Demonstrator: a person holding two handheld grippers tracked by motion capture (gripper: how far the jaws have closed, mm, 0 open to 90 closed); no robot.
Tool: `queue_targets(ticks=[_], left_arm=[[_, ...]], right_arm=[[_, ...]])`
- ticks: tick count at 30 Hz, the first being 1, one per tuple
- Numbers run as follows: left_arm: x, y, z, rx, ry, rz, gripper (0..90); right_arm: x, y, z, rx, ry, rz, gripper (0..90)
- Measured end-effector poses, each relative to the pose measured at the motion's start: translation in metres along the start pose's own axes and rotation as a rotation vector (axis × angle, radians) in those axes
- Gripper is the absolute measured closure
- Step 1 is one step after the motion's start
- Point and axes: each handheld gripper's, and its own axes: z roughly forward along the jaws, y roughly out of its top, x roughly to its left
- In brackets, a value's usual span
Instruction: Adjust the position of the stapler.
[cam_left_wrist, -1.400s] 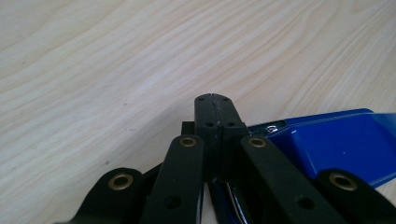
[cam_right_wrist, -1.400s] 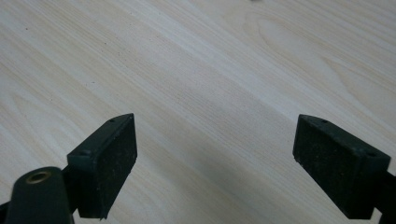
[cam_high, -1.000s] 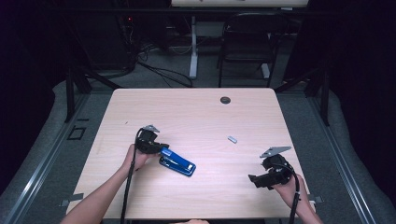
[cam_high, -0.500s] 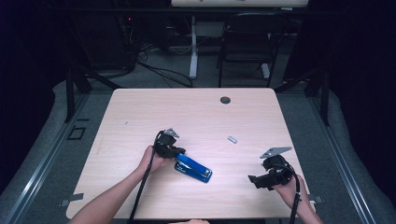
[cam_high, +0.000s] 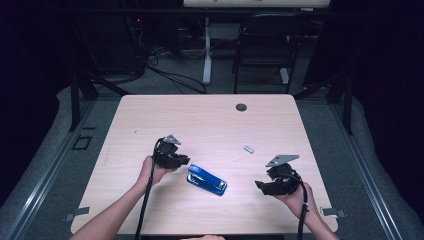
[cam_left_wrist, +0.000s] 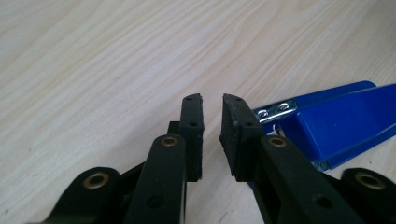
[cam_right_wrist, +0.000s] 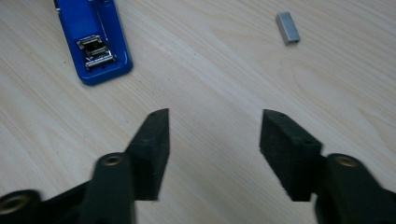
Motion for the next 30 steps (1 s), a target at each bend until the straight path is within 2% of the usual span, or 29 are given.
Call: queue_targets(ticks=[1, 3, 4, 6, 9, 11, 15, 17, 19, 25, 26, 30], left_arm=[[-0.001, -0.001, -0.001, 0.005, 0.005, -0.016, 75.7], [-0.005, -0.003, -0.003, 0.01, 0.019, -0.028, 75.7], [-0.005, -0.003, -0.003, 0.01, 0.019, -0.028, 75.6], [-0.008, -0.005, -0.004, 0.025, 0.013, -0.035, 75.6], [-0.018, -0.009, -0.004, 0.067, 0.012, -0.02, 75.9], [-0.021, -0.009, -0.003, 0.075, 0.011, -0.017, 76.2], [-0.025, -0.01, 0.0, 0.085, 0.013, -0.019, 77.9], [-0.023, -0.01, 0.002, 0.091, 0.006, -0.03, 78.5], [-0.022, -0.011, 0.002, 0.118, -0.004, -0.045, 78.4], [-0.022, -0.011, 0.001, 0.128, -0.017, -0.066, 78.5], [-0.022, -0.011, 0.003, 0.13, -0.01, -0.065, 79.2], [-0.021, -0.012, 0.004, 0.133, -0.016, -0.084, 79.9]], right_arm=[[0.004, 0.006, 0.006, 0.004, 0.009, -0.022, 59.9], [0.007, 0.015, 0.015, -0.005, 0.027, -0.041, 68.3], [0.007, 0.015, 0.015, -0.005, 0.027, -0.041, 68.3], [0.011, 0.026, 0.026, 0.002, 0.044, -0.06, 75.3], [0.018, 0.035, 0.041, 0.025, 0.061, -0.083, 79.5], [0.023, 0.04, 0.05, 0.044, 0.063, -0.114, 81.0], [0.03, 0.046, 0.06, 0.051, 0.071, -0.14, 83.5], [0.034, 0.049, 0.066, 0.051, 0.076, -0.145, 83.7], [0.037, 0.052, 0.074, 0.065, 0.091, -0.153, 83.7], [0.044, 0.053, 0.081, 0.064, 0.114, -0.152, 84.3], [0.047, 0.054, 0.082, 0.073, 0.119, -0.169, 84.3], [0.054, 0.055, 0.086, 0.073, 0.134, -0.181, 84.3]])
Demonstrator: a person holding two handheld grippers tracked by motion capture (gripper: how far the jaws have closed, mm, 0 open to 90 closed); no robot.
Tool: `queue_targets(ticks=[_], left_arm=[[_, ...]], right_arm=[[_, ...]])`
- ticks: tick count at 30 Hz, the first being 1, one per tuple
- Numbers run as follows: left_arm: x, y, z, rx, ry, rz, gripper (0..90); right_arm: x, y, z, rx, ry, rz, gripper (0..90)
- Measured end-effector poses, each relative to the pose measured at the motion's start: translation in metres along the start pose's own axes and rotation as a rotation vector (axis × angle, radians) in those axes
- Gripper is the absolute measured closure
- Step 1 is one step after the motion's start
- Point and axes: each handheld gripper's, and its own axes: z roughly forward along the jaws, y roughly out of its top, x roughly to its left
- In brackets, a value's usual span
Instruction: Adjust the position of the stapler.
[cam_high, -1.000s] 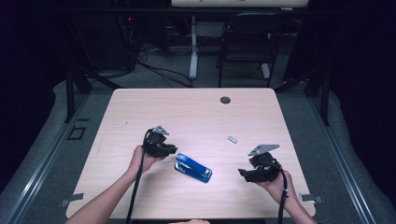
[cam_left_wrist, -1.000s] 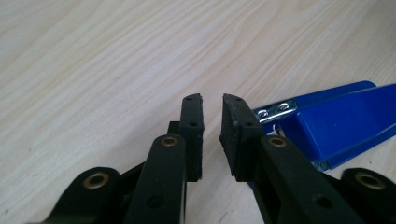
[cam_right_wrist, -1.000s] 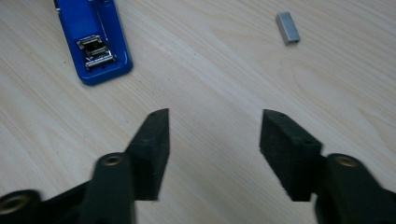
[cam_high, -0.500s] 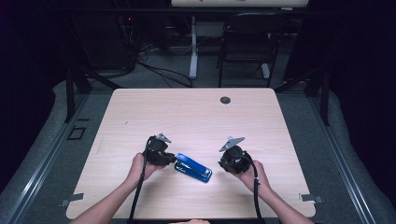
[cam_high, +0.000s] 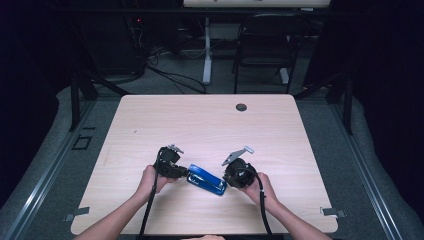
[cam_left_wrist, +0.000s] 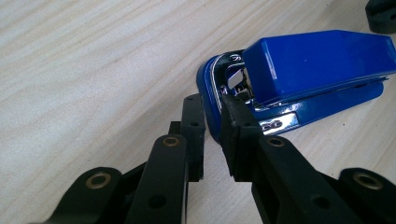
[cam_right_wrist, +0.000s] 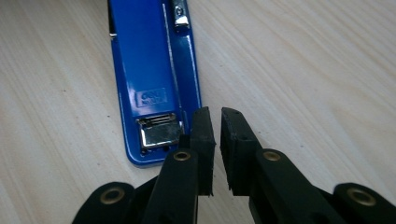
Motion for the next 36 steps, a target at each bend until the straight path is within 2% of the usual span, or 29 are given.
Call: queue_targets(ticks=[2, 4, 8, 12, 18, 19, 21, 22, 29, 31, 33, 36], left_arm=[[0.0, 0.0, 0.0, 0.002, -0.003, -0.002, 80.2], [0.0, 0.001, 0.001, -0.005, -0.004, -0.005, 80.5], [0.001, 0.002, 0.003, -0.016, -0.008, -0.021, 81.6], [0.001, 0.003, 0.004, -0.025, -0.002, -0.02, 82.2], [0.0, 0.004, 0.004, -0.03, -0.001, -0.027, 82.7], [0.0, 0.004, 0.005, -0.033, 0.002, -0.028, 82.7], [0.0, 0.004, 0.005, -0.032, 0.002, -0.028, 82.8], [0.0, 0.004, 0.005, -0.033, 0.002, -0.029, 82.7], [-0.001, 0.005, 0.005, -0.041, 0.01, -0.033, 83.3], [-0.002, 0.005, 0.006, -0.047, 0.014, -0.04, 83.8], [-0.002, 0.006, 0.006, -0.048, 0.022, -0.03, 84.2], [-0.003, 0.008, 0.007, -0.06, 0.021, -0.03, 84.3]], right_arm=[[0.003, 0.001, 0.002, 0.007, 0.009, -0.009, 85.7], [0.006, 0.002, 0.003, 0.013, -0.002, -0.022, 87.1], [0.005, 0.001, 0.002, 0.008, 0.022, -0.016, 90.0], [0.006, 0.001, 0.001, 0.013, 0.024, -0.024, 90.0], [0.005, 0.001, -0.001, 0.012, 0.052, 0.01, 90.0], [0.004, 0.0, 0.0, -0.003, 0.073, 0.046, 90.0], [0.003, 0.0, -0.001, 0.004, 0.078, 0.044, 90.0], [0.002, 0.0, 0.0, -0.002, 0.088, 0.062, 90.0], [0.003, -0.001, -0.001, 0.003, 0.097, 0.076, 90.0], [0.003, -0.001, -0.001, 0.002, 0.108, 0.075, 90.0], [0.005, -0.001, -0.001, 0.012, 0.118, 0.067, 90.0], [0.012, 0.0, -0.001, 0.007, 0.148, 0.062, 90.0]])
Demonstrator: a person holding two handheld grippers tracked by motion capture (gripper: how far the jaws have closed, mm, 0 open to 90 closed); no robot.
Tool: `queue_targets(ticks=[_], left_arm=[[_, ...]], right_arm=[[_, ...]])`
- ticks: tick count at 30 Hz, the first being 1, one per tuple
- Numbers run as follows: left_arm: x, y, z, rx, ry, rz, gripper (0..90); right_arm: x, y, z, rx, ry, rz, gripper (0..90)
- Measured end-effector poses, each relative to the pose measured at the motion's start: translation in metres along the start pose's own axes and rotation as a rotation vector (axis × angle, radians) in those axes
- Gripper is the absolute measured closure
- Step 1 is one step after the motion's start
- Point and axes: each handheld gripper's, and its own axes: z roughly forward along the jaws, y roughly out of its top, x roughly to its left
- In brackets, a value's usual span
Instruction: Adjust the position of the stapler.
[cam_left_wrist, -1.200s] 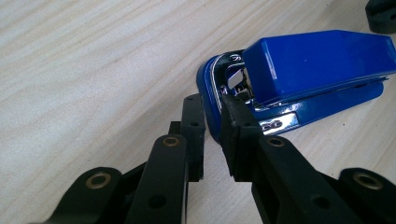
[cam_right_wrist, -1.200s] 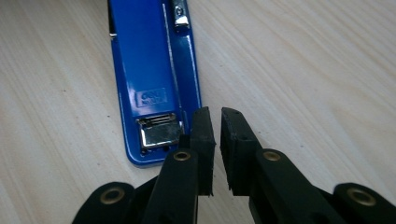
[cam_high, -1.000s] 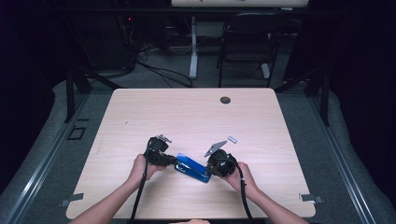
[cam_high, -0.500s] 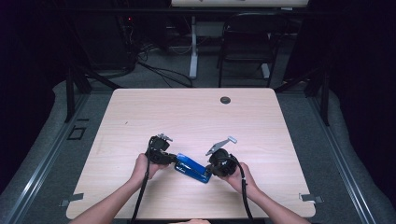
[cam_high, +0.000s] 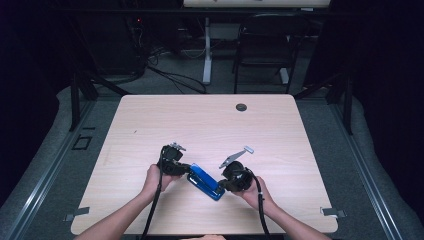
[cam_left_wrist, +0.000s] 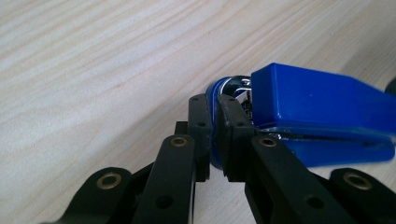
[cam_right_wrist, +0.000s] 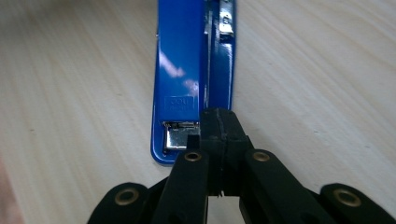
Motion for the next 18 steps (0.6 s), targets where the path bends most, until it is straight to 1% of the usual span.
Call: queue_targets(ticks=[1, 3, 7, 8, 9, 10, 11, 12, 13, 14, 16, 17, 18], left_arm=[[-0.001, 0.001, 0.001, -0.005, -0.003, -0.004, 84.3], [-0.001, 0.002, 0.002, -0.007, -0.003, 0.002, 84.3], [-0.001, 0.003, 0.003, -0.012, -0.008, -0.007, 84.3], [-0.002, 0.004, 0.004, -0.015, -0.008, -0.007, 84.3], [-0.003, 0.005, 0.004, -0.017, -0.006, -0.005, 84.5], [-0.005, 0.006, 0.006, -0.019, -0.008, 0.003, 84.6], [-0.005, 0.006, 0.006, -0.019, -0.008, 0.003, 84.8], [-0.006, 0.008, 0.008, -0.021, -0.011, 0.008, 84.8], [-0.006, 0.008, 0.008, -0.021, -0.011, 0.008, 84.7], [-0.007, 0.009, 0.009, -0.019, -0.02, 0.005, 84.8], [-0.008, 0.01, 0.009, -0.018, -0.017, 0.013, 85.0], [-0.008, 0.011, 0.011, -0.018, -0.035, 0.017, 84.9], [-0.008, 0.011, 0.011, -0.018, -0.035, 0.017, 85.1]], right_arm=[[0.0, 0.0, 0.0, 0.0, 0.0, 0.0, 90.0], [0.009, 0.001, 0.003, 0.004, 0.009, -0.005, 90.0], [0.011, 0.0, 0.005, 0.008, 0.032, -0.003, 90.0], [0.012, 0.0, 0.006, 0.017, 0.036, 0.001, 90.0], [0.014, -0.001, 0.009, 0.022, 0.058, 0.009, 90.0], [0.018, -0.001, 0.013, 0.033, 0.055, -0.009, 90.0], [0.018, -0.001, 0.013, 0.033, 0.055, -0.009, 90.0], [0.024, 0.0, 0.015, 0.038, 0.068, -0.015, 90.0], [0.027, 0.001, 0.015, 0.034, 0.072, -0.024, 90.0], [0.029, 0.002, 0.015, 0.029, 0.075, -0.036, 90.0], [0.032, 0.002, 0.015, 0.025, 0.08, -0.038, 90.0], [0.035, 0.003, 0.015, 0.024, 0.078, -0.046, 90.0], [0.035, 0.003, 0.015, 0.024, 0.078, -0.046, 90.0]])
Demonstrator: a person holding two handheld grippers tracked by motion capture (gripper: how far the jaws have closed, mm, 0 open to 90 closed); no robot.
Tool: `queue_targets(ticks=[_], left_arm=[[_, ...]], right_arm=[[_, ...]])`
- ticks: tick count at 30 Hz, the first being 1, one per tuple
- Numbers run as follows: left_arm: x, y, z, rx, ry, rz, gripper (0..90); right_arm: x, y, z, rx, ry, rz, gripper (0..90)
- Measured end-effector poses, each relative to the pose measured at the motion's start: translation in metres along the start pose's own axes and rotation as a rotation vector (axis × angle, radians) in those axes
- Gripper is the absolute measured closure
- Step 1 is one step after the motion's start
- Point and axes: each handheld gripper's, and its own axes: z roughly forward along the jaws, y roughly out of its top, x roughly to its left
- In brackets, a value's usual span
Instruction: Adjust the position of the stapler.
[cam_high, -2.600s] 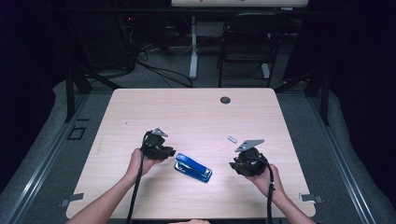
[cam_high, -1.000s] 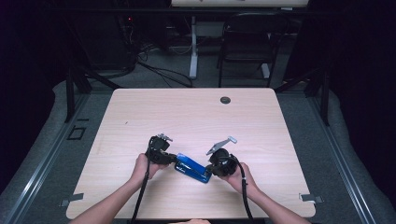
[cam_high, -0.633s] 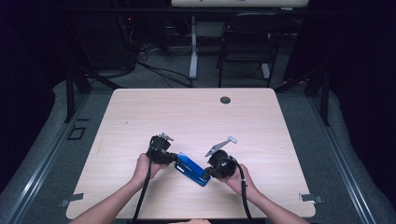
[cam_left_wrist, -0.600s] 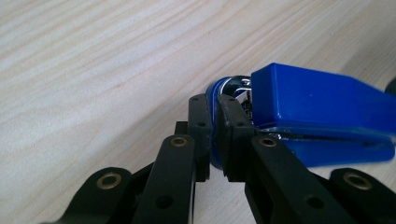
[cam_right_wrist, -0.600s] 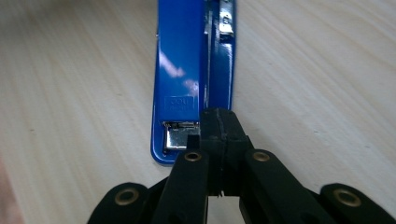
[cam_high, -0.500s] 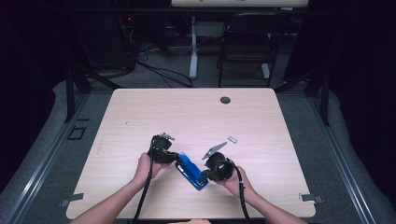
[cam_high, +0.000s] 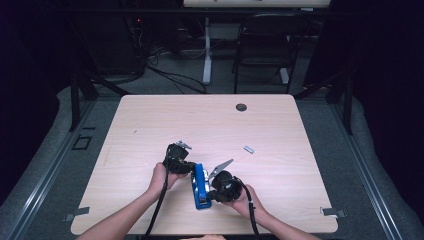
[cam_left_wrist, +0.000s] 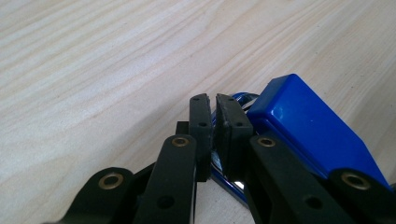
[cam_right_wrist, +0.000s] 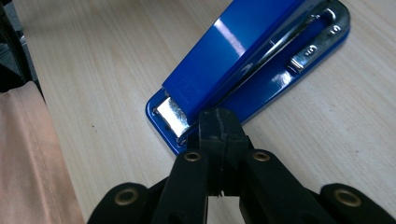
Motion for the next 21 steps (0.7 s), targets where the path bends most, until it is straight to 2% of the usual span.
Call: queue_targets(ticks=[4, 6, 7, 8, 9, 11, 16, 19, 20, 21], left_arm=[[-0.001, 0.002, 0.003, -0.003, -0.022, 0.002, 85.4], [-0.004, 0.003, 0.004, -0.001, -0.023, 0.021, 85.0], [-0.006, 0.005, 0.006, 0.002, -0.046, 0.035, 84.6], [-0.006, 0.005, 0.006, 0.002, -0.046, 0.035, 84.7], [-0.008, 0.006, 0.007, 0.001, -0.031, 0.05, 85.0], [-0.006, 0.007, 0.007, -0.005, -0.058, 0.031, 85.0], [-0.004, 0.007, 0.008, -0.005, -0.064, 0.035, 84.0], [-0.003, 0.007, 0.007, 0.011, -0.053, 0.041, 75.9], [-0.002, 0.007, 0.006, 0.01, -0.044, 0.028, 75.9], [0.002, 0.006, 0.003, 0.021, -0.037, 0.015, 67.8]], right_arm=[[0.003, 0.0, 0.004, -0.007, 0.007, -0.007, 90.0], [0.007, 0.0, 0.008, -0.023, 0.016, -0.023, 90.0], [0.009, 0.0, 0.01, -0.025, 0.021, -0.025, 90.0], [0.009, 0.0, 0.01, -0.025, 0.021, -0.025, 90.0], [0.015, 0.001, 0.013, -0.028, 0.022, -0.046, 90.0], [0.017, 0.003, 0.014, -0.013, 0.018, -0.074, 90.0], [0.015, 0.003, 0.016, -0.034, 0.038, -0.063, 89.8], [0.013, 0.004, 0.012, -0.041, 0.035, -0.068, 86.9], [0.013, 0.004, 0.012, -0.041, 0.035, -0.068, 86.9], [0.01, 0.005, 0.003, -0.064, 0.037, -0.053, 85.8]])
